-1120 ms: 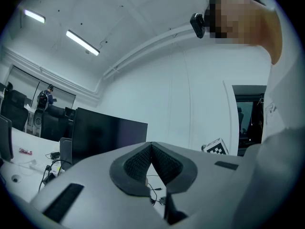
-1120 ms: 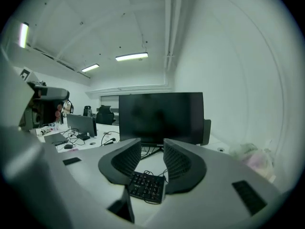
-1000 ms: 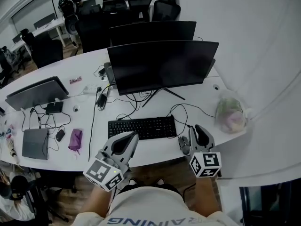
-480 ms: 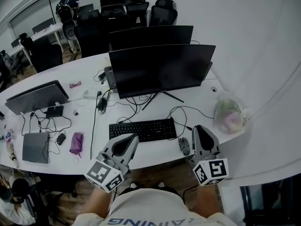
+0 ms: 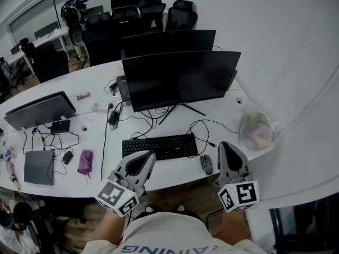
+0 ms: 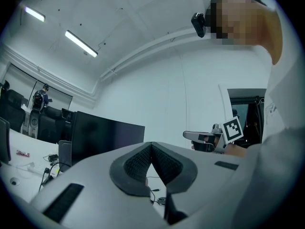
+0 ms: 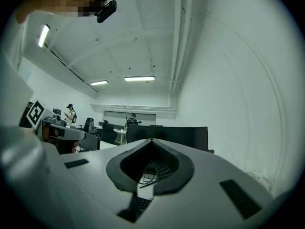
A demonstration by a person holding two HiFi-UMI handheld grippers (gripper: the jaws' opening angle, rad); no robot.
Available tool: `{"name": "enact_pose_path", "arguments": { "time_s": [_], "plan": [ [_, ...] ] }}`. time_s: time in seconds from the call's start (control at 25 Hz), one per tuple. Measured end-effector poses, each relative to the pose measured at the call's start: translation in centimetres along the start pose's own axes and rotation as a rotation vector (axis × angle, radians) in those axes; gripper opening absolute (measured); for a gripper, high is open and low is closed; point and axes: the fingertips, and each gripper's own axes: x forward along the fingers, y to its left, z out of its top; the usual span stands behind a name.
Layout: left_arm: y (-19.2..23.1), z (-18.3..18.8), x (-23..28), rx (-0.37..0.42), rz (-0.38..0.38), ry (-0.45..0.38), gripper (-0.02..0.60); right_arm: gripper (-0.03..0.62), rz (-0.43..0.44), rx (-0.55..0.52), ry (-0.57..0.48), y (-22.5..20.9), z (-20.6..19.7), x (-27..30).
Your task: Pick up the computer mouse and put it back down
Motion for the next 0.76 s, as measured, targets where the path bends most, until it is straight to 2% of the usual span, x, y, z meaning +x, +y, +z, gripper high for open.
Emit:
{"name": "enact_pose_path", "arguments": {
  "time_s": [0.76],
  "plan": [
    [-0.3,0.0,0.6,0.001,0.001,0.003,0.005,0.021,0.002,-0.023,0.011,-1.1,0.1,0.5]
  ]
}}
